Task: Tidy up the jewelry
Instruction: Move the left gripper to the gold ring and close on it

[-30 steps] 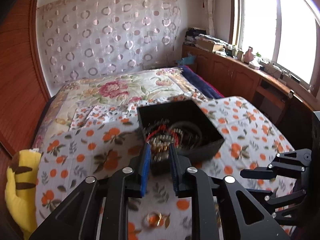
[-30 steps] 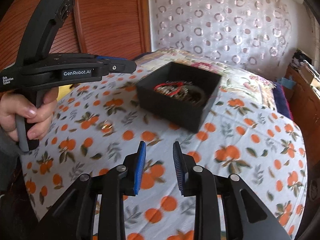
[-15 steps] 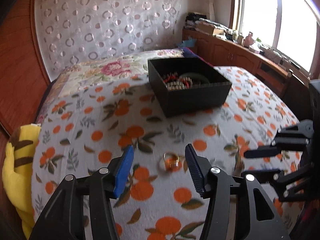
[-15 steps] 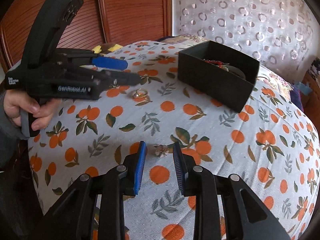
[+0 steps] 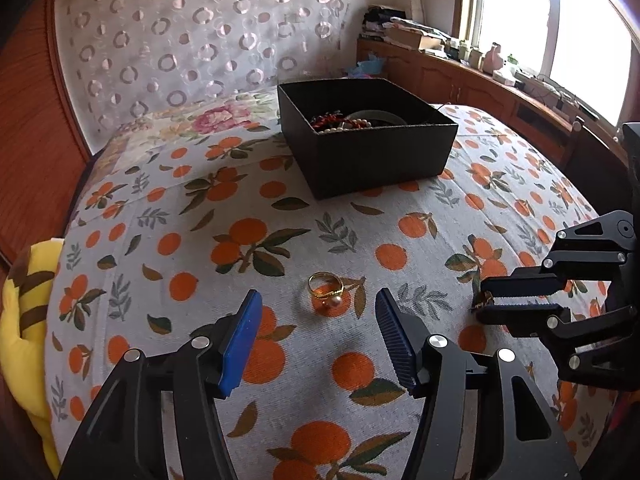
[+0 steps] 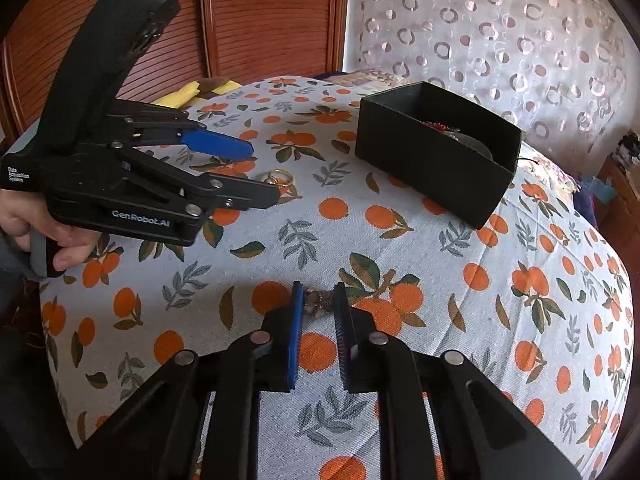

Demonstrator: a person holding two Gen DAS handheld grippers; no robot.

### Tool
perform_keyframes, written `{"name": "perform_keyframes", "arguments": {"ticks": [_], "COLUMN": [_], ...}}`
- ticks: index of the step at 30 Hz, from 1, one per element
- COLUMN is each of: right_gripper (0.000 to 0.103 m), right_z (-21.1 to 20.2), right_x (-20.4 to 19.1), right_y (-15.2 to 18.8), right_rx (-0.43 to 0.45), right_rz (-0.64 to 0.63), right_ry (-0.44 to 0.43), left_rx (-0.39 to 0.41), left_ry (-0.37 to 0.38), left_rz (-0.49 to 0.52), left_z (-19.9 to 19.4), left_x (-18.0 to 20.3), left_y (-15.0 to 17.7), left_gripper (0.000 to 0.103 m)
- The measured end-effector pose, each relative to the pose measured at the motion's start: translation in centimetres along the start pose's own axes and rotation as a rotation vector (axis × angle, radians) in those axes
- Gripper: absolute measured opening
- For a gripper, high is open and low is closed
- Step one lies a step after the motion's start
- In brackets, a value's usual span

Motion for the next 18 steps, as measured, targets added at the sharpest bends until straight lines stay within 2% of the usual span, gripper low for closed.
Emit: {"name": "perform_keyframes", "arguments": {"ticks": [8, 12, 15, 17, 18], "right_gripper": [0.017, 0.017, 0.017, 0.017, 0.017], "right_z": [-0.03, -0.02, -0.03, -0.02, 0.0], "right_x": [0.03, 0.03, 0.04, 0.02, 0.01], "right_y": [0.14, 0.14, 0.14, 0.15, 0.16], "right_rx": [0.0, 0.0, 0.0, 0.0, 0.0], "right_rz": [0.005, 0.006, 0.005, 0.006, 0.006], "right_ry": [-0.001, -0.002, 0.0, -0.002, -0.001], "left_rx": [-0.008, -0.004, -0.008, -0.009, -0.009], "left_ry": [0.0, 0.003, -0.005, -0.017, -0.019], "left_rz": [-0.002, -0.003, 0.003, 0.003, 0.004], "left_z": [0.65, 0.66, 0.87, 0.97, 0.96], "left_x": [0.35, 0.67, 0.85, 0.81, 0.82], "left_y": [-0.45, -0.78, -0.8, -0.77, -0.79], "left_gripper": [0.056, 0.042, 0.035, 0.033, 0.029]}}
Point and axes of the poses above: each gripper's, at about its wrist camera, not at the fingertips, and z roughly the way its jaws point, x to its right, y to its underside, the point moved 7 cm from there along z, roughly the way its jaws point, and after that the axes turned 7 degrees about -x, right-handed, at the moved point
